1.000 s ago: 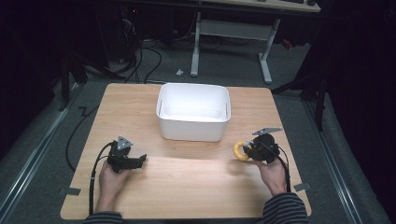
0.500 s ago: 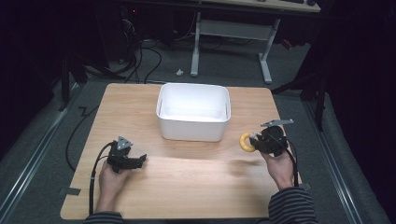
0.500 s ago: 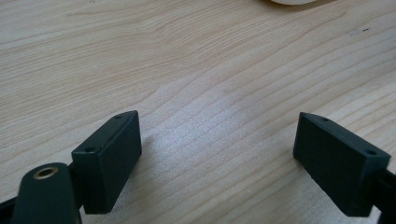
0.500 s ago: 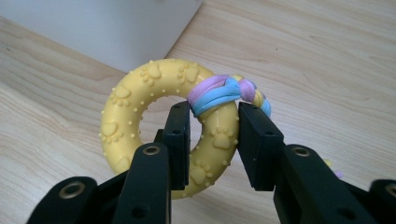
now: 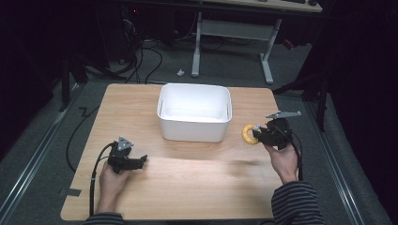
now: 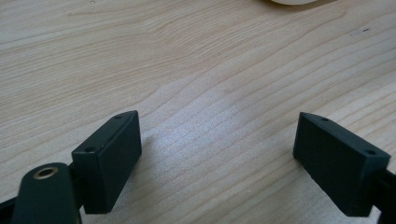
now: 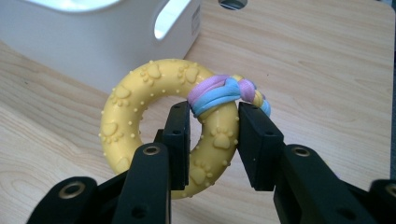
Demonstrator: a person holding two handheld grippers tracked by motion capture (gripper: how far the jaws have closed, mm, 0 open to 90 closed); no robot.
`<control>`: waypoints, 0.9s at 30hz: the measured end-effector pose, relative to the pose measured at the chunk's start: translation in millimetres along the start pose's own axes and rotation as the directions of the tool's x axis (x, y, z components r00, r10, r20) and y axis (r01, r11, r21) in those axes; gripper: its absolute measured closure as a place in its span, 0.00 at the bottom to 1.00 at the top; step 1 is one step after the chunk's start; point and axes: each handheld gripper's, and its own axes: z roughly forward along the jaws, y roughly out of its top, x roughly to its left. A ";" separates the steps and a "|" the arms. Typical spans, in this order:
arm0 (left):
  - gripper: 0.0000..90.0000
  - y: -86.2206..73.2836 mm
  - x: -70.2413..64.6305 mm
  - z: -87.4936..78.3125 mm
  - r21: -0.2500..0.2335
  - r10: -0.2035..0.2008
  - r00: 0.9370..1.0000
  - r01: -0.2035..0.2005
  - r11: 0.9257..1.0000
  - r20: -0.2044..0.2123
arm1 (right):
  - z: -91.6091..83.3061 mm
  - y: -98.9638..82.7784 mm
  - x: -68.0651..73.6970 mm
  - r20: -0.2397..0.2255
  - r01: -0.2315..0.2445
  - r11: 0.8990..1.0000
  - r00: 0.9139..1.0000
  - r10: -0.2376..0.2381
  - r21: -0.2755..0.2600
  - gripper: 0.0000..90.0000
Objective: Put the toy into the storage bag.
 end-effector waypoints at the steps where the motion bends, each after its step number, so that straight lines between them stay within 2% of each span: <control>1: 0.17 0.0 0.0 0.0 0.000 0.000 1.000 0.000 1.000 0.000 | -0.8 3.0 0.2 0.000 0.001 1.000 1.000 -0.001 -0.006 0.74; 27: 0.17 0.0 -0.1 0.0 0.000 0.000 1.000 0.000 1.000 -0.002 | -4.3 58.9 15.0 0.014 0.075 0.997 0.997 -0.074 -0.024 0.74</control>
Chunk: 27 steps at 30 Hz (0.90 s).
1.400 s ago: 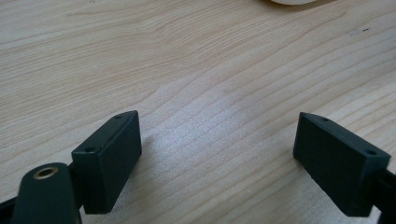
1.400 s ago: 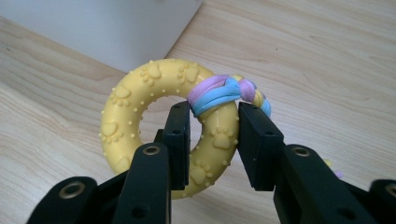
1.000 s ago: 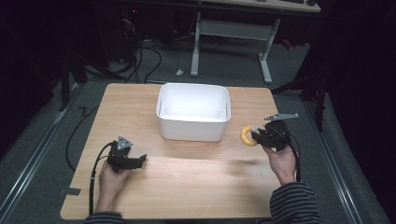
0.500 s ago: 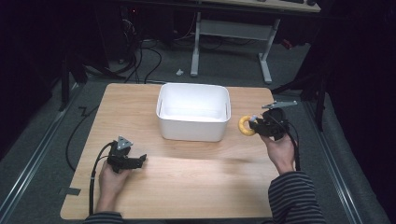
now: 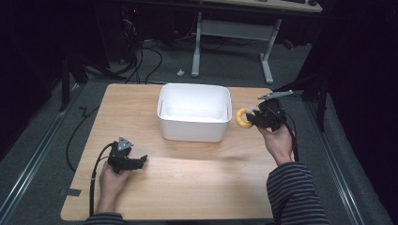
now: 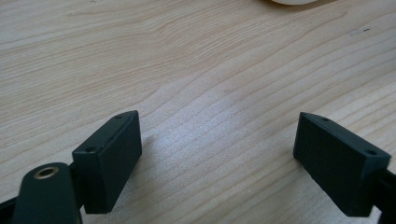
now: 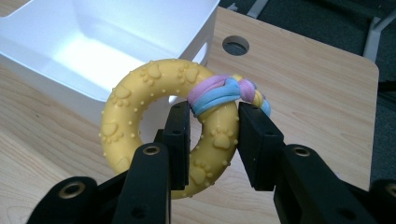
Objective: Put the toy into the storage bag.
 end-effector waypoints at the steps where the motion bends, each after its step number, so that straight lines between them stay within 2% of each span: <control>1: 0.17 0.0 0.0 0.0 0.000 0.000 1.000 0.000 1.000 0.000 | 0.0 1.9 0.6 -0.002 0.002 1.000 1.000 -0.002 -0.002 0.74; 16: 0.17 0.0 0.0 0.0 0.000 0.000 1.000 0.000 1.000 0.000 | 3.3 29.1 8.5 -0.010 0.028 1.000 1.000 -0.028 -0.010 0.74; 27: 0.17 0.0 0.0 0.0 0.000 0.000 1.000 0.000 1.000 0.000 | 7.1 49.2 23.3 0.000 0.089 0.996 0.996 -0.089 -0.007 0.74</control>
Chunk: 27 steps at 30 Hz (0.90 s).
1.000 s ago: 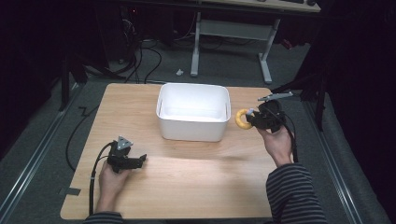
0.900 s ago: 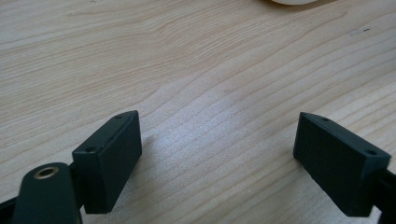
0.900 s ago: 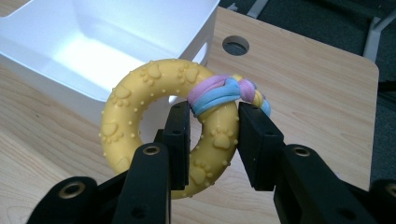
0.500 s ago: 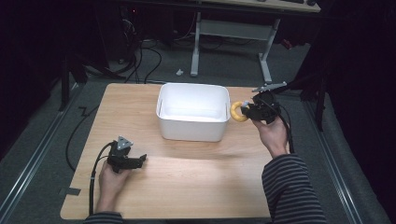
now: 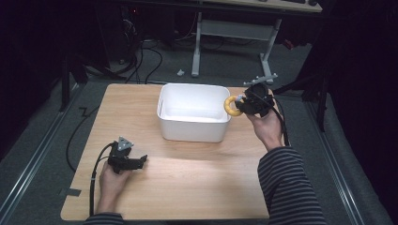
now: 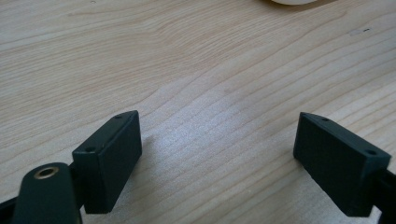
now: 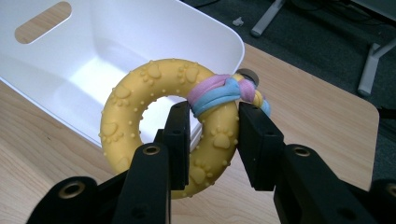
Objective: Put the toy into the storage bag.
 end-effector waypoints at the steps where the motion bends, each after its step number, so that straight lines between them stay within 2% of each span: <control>1: 0.17 0.0 0.0 0.0 0.000 0.000 1.000 0.000 1.000 0.000 | 0.6 1.2 0.9 -0.001 0.002 1.000 1.000 -0.002 0.001 0.74; 12: 0.17 0.1 -0.1 0.0 0.000 0.000 1.000 0.000 1.000 -0.001 | 10.2 13.4 10.0 -0.025 0.020 1.000 0.999 -0.020 0.001 0.74; 27: 0.17 0.2 -0.6 -0.1 0.002 0.000 1.000 0.000 1.000 -0.004 | 21.8 32.5 32.6 -0.063 0.067 0.998 0.996 -0.067 -0.002 0.74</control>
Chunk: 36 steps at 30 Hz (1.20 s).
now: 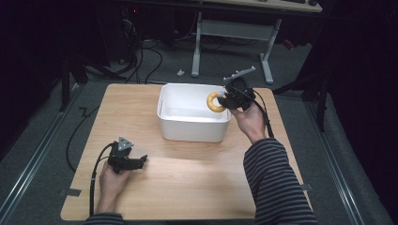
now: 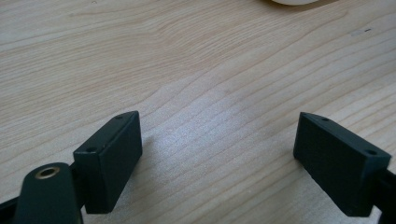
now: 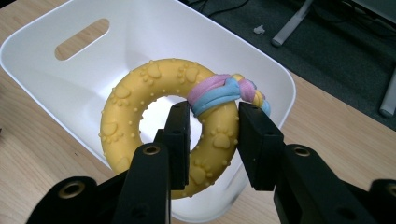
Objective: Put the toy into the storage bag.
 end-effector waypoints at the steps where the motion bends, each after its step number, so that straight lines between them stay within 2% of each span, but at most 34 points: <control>1: 0.17 0.0 0.0 0.0 0.000 0.000 1.000 0.000 1.000 0.000 | 0.8 1.1 1.4 -0.003 0.003 1.000 1.000 -0.003 0.001 0.74; 18: 0.18 0.0 0.0 0.0 -0.001 0.001 1.000 -0.001 1.000 0.001 | 18.1 13.5 20.5 -0.041 0.031 0.999 0.999 -0.031 0.014 0.74; 36: 0.18 -0.1 0.1 0.1 -0.002 0.001 1.000 -0.001 1.000 0.001 | 37.5 13.9 27.9 -0.068 0.032 0.999 0.997 -0.029 0.041 0.74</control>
